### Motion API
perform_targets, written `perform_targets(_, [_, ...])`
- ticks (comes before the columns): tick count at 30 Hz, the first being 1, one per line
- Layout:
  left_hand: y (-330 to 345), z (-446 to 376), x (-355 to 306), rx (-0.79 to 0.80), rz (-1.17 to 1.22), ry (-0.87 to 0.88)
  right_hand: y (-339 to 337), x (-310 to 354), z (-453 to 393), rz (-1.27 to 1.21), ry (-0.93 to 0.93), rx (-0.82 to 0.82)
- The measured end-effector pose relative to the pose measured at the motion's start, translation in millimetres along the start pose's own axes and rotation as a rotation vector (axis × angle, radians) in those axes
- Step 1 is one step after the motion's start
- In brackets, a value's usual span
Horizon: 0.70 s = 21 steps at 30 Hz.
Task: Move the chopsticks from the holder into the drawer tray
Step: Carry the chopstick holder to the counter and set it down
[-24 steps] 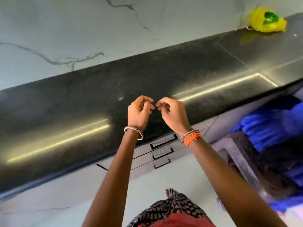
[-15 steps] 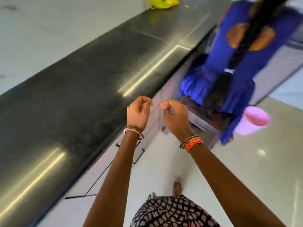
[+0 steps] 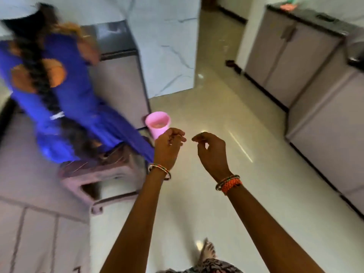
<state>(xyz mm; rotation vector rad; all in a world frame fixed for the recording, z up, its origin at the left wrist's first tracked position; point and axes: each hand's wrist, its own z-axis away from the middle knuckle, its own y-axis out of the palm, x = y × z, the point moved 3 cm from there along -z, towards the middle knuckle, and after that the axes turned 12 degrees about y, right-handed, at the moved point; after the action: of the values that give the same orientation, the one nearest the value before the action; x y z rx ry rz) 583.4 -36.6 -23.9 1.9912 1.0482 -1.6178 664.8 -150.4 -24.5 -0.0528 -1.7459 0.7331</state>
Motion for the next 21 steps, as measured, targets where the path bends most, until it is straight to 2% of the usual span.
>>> perform_targets(4, [136, -14, -12, 0.270, 0.074, 0.032, -98, -72, -35, 0.062, 0.168, -0.174])
perform_targets(8, [231, -32, -23, 0.424, 0.110, 0.065, -165, -118, -60, 0.072, 0.259, -0.310])
perform_targets(14, [349, -88, -28, 0.563, 0.128, 0.088, -236, -173, -123, 0.041, 0.370, -0.434])
perform_targets(21, [487, -197, -21, 0.625, 0.162, 0.095, -316, -227, -253, 0.029, 0.410, -0.536])
